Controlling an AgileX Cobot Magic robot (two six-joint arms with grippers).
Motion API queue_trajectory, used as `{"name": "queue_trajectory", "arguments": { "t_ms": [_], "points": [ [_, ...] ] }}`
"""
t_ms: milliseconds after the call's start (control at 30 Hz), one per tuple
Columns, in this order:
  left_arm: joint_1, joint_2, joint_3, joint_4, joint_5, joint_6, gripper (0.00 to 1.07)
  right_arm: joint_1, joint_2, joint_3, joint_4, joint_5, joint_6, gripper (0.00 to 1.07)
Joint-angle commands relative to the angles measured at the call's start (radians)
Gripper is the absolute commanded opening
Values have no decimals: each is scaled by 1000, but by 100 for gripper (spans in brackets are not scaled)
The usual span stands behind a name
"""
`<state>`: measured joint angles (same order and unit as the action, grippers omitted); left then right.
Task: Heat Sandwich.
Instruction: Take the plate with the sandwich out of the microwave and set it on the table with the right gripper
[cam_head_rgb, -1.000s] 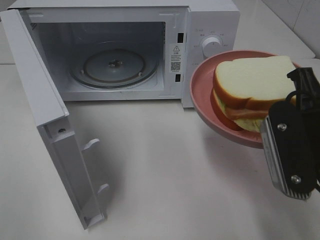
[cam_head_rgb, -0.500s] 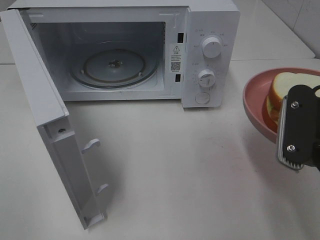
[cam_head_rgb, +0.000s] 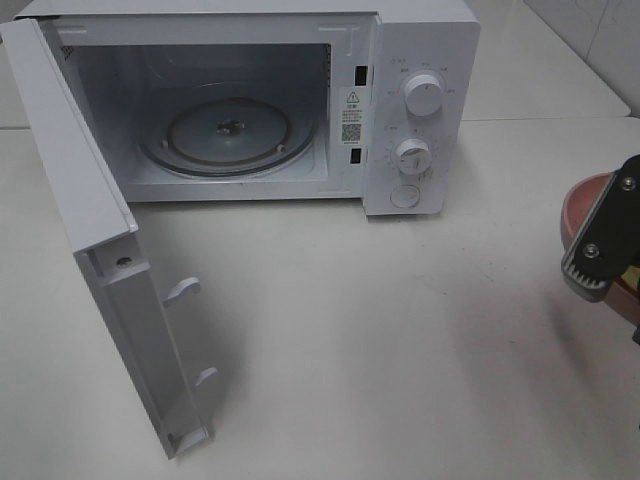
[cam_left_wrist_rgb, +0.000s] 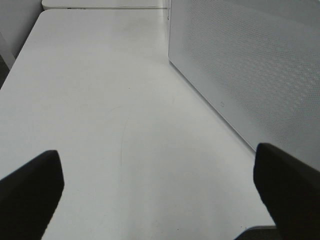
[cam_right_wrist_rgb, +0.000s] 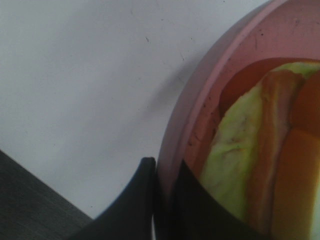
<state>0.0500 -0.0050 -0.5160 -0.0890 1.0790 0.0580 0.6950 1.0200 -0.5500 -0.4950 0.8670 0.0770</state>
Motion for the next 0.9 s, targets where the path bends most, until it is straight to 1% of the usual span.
{"name": "queue_trajectory", "arguments": {
  "t_ms": [33,300,367,433,467,600,733,900],
  "points": [
    [3,-19,1,-6,-7,4,98,-6,-7,-1,-29,15,90,0],
    [3,-19,1,-6,-7,4,98,-6,-4,-1,-45,10,246,0],
    [3,-19,1,-6,-7,4,98,-7,-4,-1,-74,9,330,0],
    [3,-19,1,-6,-7,4,98,-7,-4,-1,-85,9,350,0],
    [3,-19,1,-6,-7,4,98,-7,-4,-1,-117,9,402,0],
    [3,-19,1,-6,-7,4,98,-7,-4,-1,-152,9,447,0],
    [3,-19,1,-6,-7,4,98,-7,25,-1,-178,10,469,0],
    [3,-19,1,-6,-7,4,98,-9,103,-1,-202,-6,523,0]
  ]
}}
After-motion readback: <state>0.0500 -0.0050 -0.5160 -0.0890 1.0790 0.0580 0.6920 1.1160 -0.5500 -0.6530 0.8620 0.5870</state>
